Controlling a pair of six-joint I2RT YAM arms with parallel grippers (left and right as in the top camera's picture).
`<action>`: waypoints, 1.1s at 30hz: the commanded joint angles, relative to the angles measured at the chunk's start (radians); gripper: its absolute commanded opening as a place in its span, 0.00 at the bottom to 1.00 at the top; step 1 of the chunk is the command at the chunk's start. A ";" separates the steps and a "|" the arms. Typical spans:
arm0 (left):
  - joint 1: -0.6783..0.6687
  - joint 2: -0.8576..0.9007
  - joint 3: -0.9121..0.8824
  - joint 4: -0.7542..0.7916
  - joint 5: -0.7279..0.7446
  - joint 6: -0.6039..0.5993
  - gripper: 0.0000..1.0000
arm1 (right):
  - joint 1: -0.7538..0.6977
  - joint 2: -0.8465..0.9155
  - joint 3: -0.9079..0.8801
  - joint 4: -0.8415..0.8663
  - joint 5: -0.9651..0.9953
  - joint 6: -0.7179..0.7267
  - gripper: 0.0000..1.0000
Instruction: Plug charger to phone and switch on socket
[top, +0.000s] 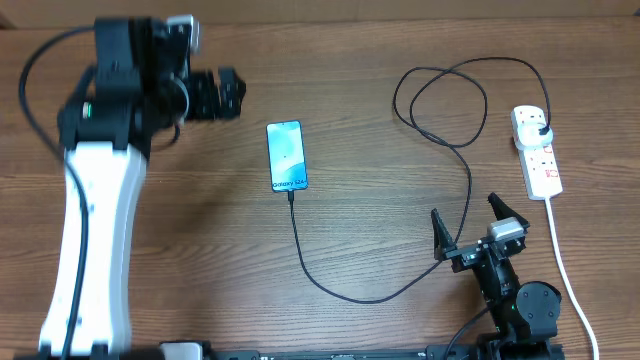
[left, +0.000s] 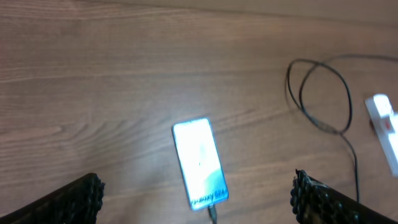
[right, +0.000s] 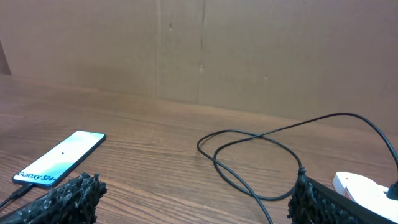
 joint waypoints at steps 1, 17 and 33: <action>0.003 -0.143 -0.188 0.071 -0.004 0.076 1.00 | 0.008 -0.009 -0.011 0.005 0.006 0.006 1.00; 0.003 -0.739 -0.990 0.548 -0.134 0.075 1.00 | 0.008 -0.009 -0.011 0.005 0.006 0.006 1.00; 0.004 -1.189 -1.404 0.676 -0.290 0.120 1.00 | 0.008 -0.009 -0.011 0.005 0.006 0.006 1.00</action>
